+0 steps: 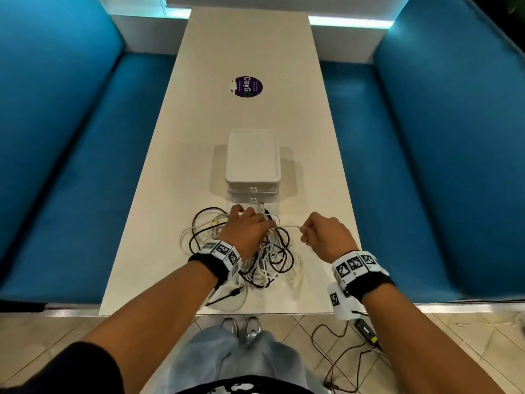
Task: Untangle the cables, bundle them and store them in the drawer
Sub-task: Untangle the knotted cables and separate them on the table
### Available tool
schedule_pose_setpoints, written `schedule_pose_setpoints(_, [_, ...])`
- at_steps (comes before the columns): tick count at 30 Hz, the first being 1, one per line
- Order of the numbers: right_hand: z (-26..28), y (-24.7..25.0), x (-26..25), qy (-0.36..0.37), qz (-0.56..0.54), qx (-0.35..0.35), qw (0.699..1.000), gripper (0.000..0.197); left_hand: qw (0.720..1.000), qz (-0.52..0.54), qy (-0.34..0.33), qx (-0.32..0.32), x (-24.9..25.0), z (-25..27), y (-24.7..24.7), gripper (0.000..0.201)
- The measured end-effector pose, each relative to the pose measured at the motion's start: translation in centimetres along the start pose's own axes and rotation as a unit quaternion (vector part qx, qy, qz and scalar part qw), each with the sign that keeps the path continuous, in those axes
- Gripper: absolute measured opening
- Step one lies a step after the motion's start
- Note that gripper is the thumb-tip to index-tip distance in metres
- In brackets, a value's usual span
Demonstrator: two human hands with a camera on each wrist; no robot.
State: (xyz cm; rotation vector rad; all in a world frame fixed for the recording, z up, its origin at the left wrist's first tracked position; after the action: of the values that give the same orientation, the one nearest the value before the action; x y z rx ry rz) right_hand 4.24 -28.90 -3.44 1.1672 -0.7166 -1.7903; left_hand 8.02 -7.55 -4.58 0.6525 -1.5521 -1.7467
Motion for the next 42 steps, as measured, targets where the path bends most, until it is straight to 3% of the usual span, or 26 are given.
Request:
schedule_pose_setpoints(4, [-0.3,0.7,-0.5,0.038,-0.087,-0.008,0.995,0.011,0.999,-0.013,0.040,-0.013,-0.1,0.0,0.0,0.031])
schedule_pose_setpoints(7, [-0.7,0.6,-2.6,0.105,-0.137,0.017,0.985,0.005,0.998,0.042,0.047,-0.002,0.8,-0.4,-0.2,0.038])
schedule_pose_setpoints(9, [-1.1,0.4,-4.0,0.132,-0.169,0.036,0.976,0.007,0.996,0.071,0.053,-0.001,0.6,-0.5,-0.2,0.027])
schedule_pose_setpoints(12, [-1.8,-0.2,-5.8,0.151,-0.239,0.015,0.959,0.007,0.995,0.080,0.054,-0.019,-0.2,-0.3,-0.4,0.023])
schedule_pose_setpoints(16, [-3.3,-1.3,-6.9,0.130,-0.326,-0.033,0.936,0.016,0.993,0.093,0.066,-0.019,-1.0,-0.3,-0.7,0.032])
schedule_pose_setpoints(20, [-3.9,-1.8,-7.3,0.142,-0.261,-0.017,0.955,0.013,0.992,0.097,0.068,-0.043,-1.1,-0.3,-0.6,0.037])
schedule_pose_setpoints(25, [-4.4,-2.3,-7.6,0.171,-0.211,0.004,0.962,0.016,0.992,0.089,0.082,-0.047,-1.2,-0.4,-1.0,0.029])
schedule_pose_setpoints(29, [-5.1,-2.9,-7.3,0.163,-0.199,0.005,0.966,0.021,0.994,0.081,0.076,-0.021,-1.0,-0.4,-1.7,0.026])
schedule_pose_setpoints(32, [-5.3,-3.1,-6.8,0.162,-0.115,0.011,0.980,0.032,0.994,0.087,0.069,0.013,-0.9,-0.2,-1.7,0.019])
schedule_pose_setpoints(36, [-4.2,-2.7,-6.0,0.151,-0.019,0.034,0.988,0.034,0.995,0.040,0.076,0.052,-0.9,0.6,-1.7,0.028])
schedule_pose_setpoints(42, [-1.3,-0.8,-2.5,0.040,0.077,0.114,0.990,0.028,0.995,-0.056,0.055,0.066,-0.1,2.3,-2.0,0.027])
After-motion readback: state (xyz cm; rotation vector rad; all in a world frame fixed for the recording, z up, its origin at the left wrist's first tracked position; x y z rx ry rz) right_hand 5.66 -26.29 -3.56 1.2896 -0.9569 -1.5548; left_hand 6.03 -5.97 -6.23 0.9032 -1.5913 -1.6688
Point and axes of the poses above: each hand's wrist, its own z-axis away from the middle knuckle, its own y-axis out of the back of the hand, x = y × z, the point moved 2 cm from there along -z, towards the middle knuckle, and after that the axes turned 5 degrees about -x, right-handed, at the moved point
